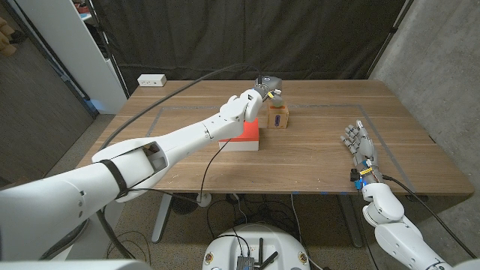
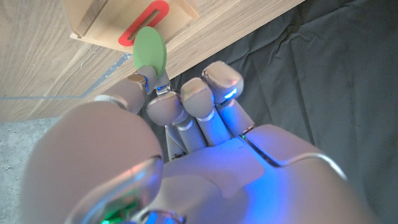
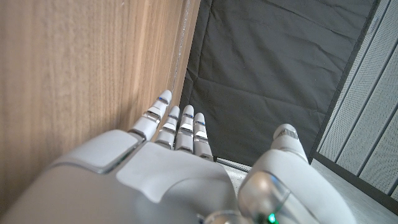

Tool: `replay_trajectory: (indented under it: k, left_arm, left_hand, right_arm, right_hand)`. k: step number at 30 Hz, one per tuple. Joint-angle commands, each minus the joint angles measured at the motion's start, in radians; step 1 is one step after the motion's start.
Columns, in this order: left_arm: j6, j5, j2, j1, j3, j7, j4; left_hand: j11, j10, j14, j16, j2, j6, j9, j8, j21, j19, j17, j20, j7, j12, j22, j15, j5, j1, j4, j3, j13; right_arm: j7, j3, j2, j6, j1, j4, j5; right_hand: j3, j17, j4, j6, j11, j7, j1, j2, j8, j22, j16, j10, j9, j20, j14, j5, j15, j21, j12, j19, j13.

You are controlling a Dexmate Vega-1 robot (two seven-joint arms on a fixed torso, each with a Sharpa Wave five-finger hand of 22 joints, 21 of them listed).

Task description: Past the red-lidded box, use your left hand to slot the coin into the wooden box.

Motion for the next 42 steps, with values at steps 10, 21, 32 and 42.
replay_trajectory:
  k: [10, 21, 32, 42]
  left_arm:
    - [-0.049, -0.005, -0.022, -0.011, 0.007, 0.038, 0.062]
    - [-0.052, -0.008, -0.018, -0.013, 0.006, 0.036, 0.067]
    - [-0.067, -0.016, -0.023, -0.016, 0.009, 0.042, 0.089]
    - [-0.085, -0.033, -0.025, -0.019, 0.011, 0.034, 0.104]
  left_hand:
    - [-0.005, -0.002, 0.004, 0.001, 0.038, 0.102, 0.000, 0.055, 0.000, -0.001, 0.003, -0.043, 0.050, -0.003, 0.003, 0.002, 0.006, 0.030, 0.000, 0.007, -0.003]
    - [-0.005, -0.003, 0.002, -0.001, 0.039, 0.102, -0.003, 0.057, 0.000, -0.002, 0.000, -0.043, 0.051, -0.001, 0.003, 0.002, 0.006, 0.029, 0.000, 0.007, -0.001]
    - [-0.006, -0.005, 0.001, 0.000, 0.037, 0.100, -0.005, 0.059, 0.001, -0.004, 0.004, -0.043, 0.047, -0.001, 0.003, 0.002, 0.006, 0.029, 0.000, 0.008, 0.003]
    - [-0.007, -0.001, 0.004, 0.001, 0.037, 0.099, -0.005, 0.063, 0.000, -0.003, 0.005, -0.043, 0.043, -0.006, 0.003, 0.002, 0.006, 0.027, 0.001, 0.007, -0.006]
  right_arm:
    - [-0.003, -0.007, 0.005, -0.003, 0.008, 0.012, 0.002]
    - [-0.007, -0.009, 0.006, -0.005, 0.010, 0.016, 0.002]
    - [-0.009, -0.010, 0.007, -0.004, 0.013, 0.018, 0.002]
    - [-0.008, -0.011, 0.009, 0.000, 0.011, 0.019, 0.004]
  right_hand:
    - [0.001, 0.000, -0.009, 0.005, 0.002, 0.000, 0.002, 0.006, -0.001, 0.001, 0.004, -0.002, 0.005, -0.002, 0.005, -0.001, -0.003, 0.000, -0.004, 0.005, 0.003]
    - [0.001, -0.001, -0.009, 0.004, 0.000, -0.002, 0.002, 0.006, -0.002, 0.001, 0.005, -0.002, 0.005, 0.000, 0.006, -0.001, -0.001, 0.000, -0.005, 0.005, 0.003]
    - [0.000, -0.001, -0.009, 0.005, 0.001, -0.001, 0.002, 0.007, -0.001, 0.001, 0.005, -0.005, 0.005, 0.001, 0.007, -0.001, -0.002, 0.001, -0.005, 0.007, 0.003]
    - [0.000, -0.001, -0.010, 0.005, -0.001, -0.001, 0.003, 0.007, -0.002, 0.001, 0.005, -0.005, 0.005, 0.000, 0.006, -0.001, -0.002, 0.002, -0.005, 0.010, 0.003]
